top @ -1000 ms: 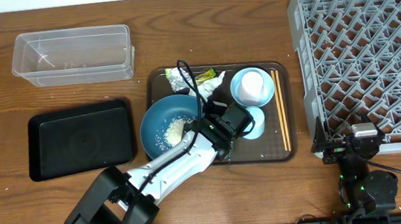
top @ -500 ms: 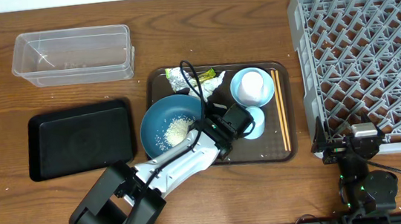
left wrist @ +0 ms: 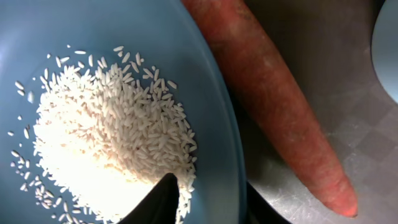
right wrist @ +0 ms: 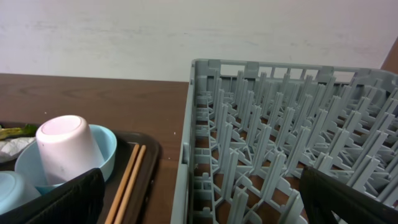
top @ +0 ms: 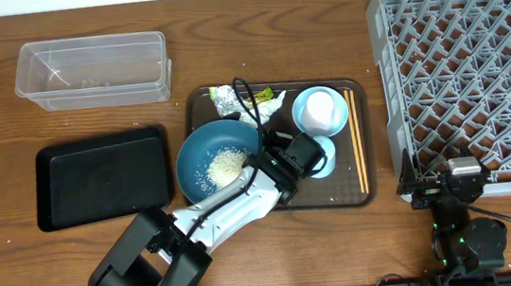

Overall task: Sort waste into correct bins and load items into the dishwasher rack
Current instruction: 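Grasp the blue bowl rim with the left gripper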

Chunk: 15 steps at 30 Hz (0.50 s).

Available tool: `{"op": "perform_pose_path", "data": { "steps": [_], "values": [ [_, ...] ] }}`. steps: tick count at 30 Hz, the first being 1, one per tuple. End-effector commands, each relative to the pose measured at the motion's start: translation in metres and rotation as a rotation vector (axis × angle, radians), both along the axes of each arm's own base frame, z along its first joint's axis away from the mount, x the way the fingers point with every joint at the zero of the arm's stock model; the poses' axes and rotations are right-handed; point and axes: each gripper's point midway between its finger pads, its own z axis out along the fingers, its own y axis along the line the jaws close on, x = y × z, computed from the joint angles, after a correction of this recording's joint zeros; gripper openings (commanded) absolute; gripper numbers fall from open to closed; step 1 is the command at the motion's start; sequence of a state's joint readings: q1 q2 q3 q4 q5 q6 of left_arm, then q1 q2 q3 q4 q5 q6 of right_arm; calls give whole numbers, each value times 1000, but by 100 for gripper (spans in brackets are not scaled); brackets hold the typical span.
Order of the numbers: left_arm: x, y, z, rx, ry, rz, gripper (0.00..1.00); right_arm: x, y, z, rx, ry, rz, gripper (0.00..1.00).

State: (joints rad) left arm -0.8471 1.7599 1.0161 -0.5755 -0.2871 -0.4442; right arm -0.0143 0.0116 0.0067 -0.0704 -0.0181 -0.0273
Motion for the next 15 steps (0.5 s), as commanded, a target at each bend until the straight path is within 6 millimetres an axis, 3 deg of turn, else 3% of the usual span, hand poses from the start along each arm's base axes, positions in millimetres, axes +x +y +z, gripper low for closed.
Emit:
{"op": "perform_pose_path", "data": {
  "steps": [1,8,15],
  "values": [
    [6,0,4,10,-20,5,26,0,1,0,-12,-1,2,99],
    [7,-1,6,4,-25,5,15,0,1,0,-12,-1,2,99],
    [11,-6,21,-30,-56,5,6,0,1,0,-12,-1,2,99]
  ]
}}
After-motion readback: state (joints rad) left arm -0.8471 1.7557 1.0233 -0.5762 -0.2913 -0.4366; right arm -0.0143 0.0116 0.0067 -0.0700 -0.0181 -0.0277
